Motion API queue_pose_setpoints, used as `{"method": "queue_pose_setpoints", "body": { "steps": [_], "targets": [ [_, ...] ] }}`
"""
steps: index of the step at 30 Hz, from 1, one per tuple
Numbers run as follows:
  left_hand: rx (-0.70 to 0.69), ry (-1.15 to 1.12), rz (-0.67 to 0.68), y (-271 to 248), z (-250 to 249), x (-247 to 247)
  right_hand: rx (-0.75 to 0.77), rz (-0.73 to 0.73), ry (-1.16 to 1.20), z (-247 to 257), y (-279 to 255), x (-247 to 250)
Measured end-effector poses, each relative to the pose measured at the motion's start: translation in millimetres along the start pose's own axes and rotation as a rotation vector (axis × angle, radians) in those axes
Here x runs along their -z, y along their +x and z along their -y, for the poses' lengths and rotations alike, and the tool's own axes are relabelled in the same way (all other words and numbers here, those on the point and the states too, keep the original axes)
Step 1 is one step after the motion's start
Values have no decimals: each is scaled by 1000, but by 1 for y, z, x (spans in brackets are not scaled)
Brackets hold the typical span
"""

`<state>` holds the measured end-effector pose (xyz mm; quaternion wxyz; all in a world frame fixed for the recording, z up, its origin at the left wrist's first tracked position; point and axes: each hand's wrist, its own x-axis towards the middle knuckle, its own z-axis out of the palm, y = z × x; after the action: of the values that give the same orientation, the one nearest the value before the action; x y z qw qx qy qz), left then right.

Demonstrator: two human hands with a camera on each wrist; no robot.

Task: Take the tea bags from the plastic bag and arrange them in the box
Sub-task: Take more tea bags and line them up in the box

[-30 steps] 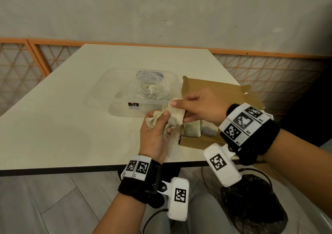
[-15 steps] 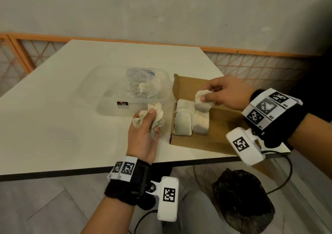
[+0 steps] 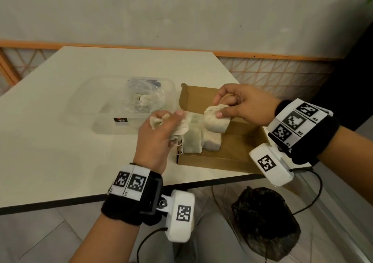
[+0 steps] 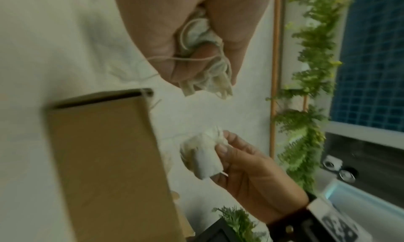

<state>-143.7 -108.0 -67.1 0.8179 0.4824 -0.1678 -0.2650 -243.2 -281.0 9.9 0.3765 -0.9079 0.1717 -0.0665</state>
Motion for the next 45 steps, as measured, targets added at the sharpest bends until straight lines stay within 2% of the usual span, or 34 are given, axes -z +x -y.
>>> {"method": "queue_pose_setpoints", "body": {
  "steps": [7, 12, 18, 22, 25, 29, 34, 38, 42, 45],
  "targets": [
    [22, 404, 210, 15, -12, -29, 41, 10, 69, 10, 2, 0],
    [62, 430, 142, 22, -10, -37, 61, -15, 73, 9, -4, 5],
    [140, 482, 122, 33, -13, -38, 128, -69, -59, 8, -9, 10],
    [119, 571, 118, 39, -17, -35, 142, -40, -111, 13, -14, 15],
    [93, 671, 195, 40, -20, -37, 155, -10, -168, 15, -14, 11],
    [93, 748, 325, 35, -24, -45, 114, -40, -272, 15, -7, 9],
    [44, 700, 406, 33, -22, -44, 92, -106, -354, 11, -5, 11],
    [24, 634, 358, 29, -17, -44, 99, -146, -339, 9, -6, 11],
    [99, 536, 302, 26, -11, -42, 93, -72, -298, 8, -10, 15],
    [226, 253, 252, 24, -4, -26, 52, -66, -335, 7, -12, 24]
  ]
}}
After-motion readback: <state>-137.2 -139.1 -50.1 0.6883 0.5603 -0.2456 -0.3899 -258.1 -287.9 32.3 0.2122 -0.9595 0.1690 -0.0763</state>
